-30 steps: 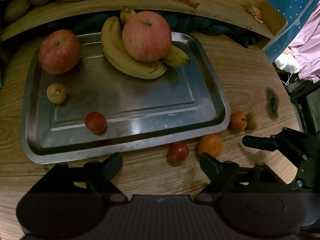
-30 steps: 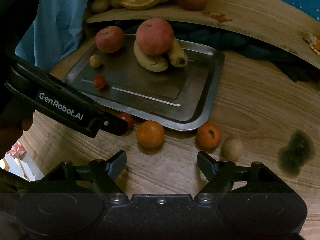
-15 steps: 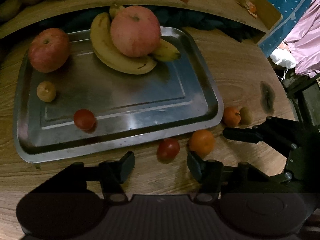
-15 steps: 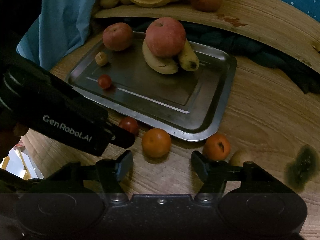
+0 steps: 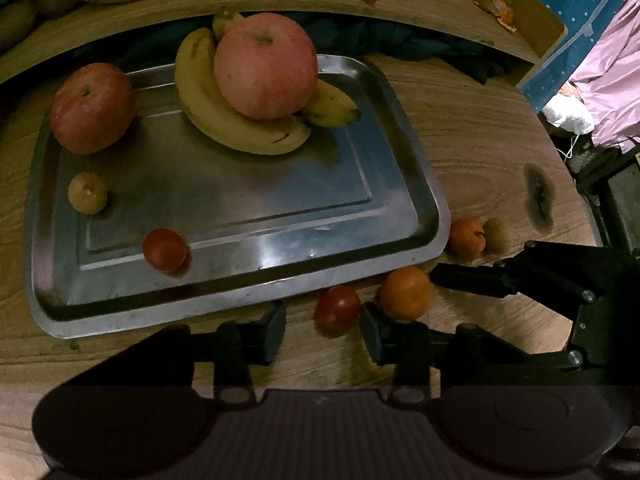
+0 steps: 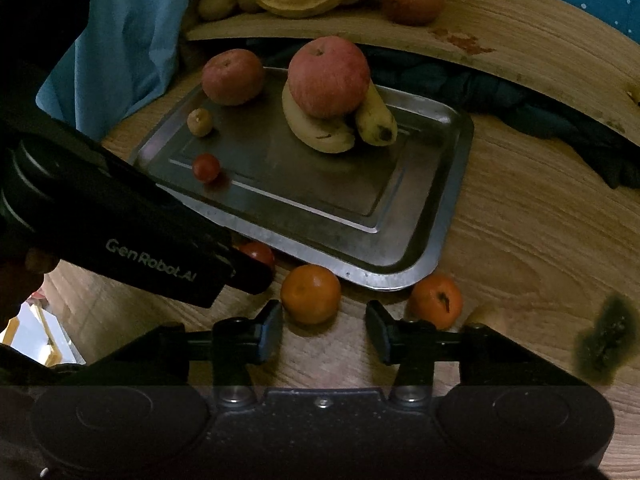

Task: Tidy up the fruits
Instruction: 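Close the right gripper on the mandarin orange while the left gripper grasps a red cherry tomato, then carry the orange in the right tool while the left tool carries the tomato over the tray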

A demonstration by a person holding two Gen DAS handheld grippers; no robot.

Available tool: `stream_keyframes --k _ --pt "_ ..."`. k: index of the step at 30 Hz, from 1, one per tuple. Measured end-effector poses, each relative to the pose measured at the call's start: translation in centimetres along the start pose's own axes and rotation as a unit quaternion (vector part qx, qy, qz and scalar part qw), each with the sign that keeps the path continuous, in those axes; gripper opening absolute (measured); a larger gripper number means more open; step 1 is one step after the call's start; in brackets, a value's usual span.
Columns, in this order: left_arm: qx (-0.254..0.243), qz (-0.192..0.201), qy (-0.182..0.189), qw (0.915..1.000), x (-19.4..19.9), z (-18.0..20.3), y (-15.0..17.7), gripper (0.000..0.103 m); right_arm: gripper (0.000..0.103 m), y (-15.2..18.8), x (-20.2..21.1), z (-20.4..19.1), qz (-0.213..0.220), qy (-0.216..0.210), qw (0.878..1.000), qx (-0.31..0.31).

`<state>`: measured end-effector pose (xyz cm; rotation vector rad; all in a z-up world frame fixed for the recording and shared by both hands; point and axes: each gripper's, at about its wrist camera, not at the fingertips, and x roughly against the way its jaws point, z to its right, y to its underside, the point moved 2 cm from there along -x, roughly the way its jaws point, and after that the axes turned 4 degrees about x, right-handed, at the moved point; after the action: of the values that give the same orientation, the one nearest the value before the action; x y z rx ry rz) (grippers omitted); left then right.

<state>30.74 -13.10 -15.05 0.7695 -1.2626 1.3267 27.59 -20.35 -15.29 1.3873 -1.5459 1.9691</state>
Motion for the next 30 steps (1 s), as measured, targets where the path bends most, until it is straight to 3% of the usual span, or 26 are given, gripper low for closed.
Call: stream_keyframes --k 8,12,30 --pt "-0.006 -0.002 0.006 1.0000 -0.1 -0.1 -0.2 0.026 0.039 -0.2 0.0 -0.2 0.005 -0.001 1.000 -0.002" --pt "-0.004 -0.003 0.008 1.0000 0.1 -0.3 -0.1 0.025 0.034 -0.1 0.0 -0.4 0.006 -0.004 1.000 -0.004" --pt "0.012 0.012 0.013 0.9998 2.1 -3.5 0.9 0.025 0.033 -0.2 0.4 -1.9 0.008 0.011 1.000 -0.019"
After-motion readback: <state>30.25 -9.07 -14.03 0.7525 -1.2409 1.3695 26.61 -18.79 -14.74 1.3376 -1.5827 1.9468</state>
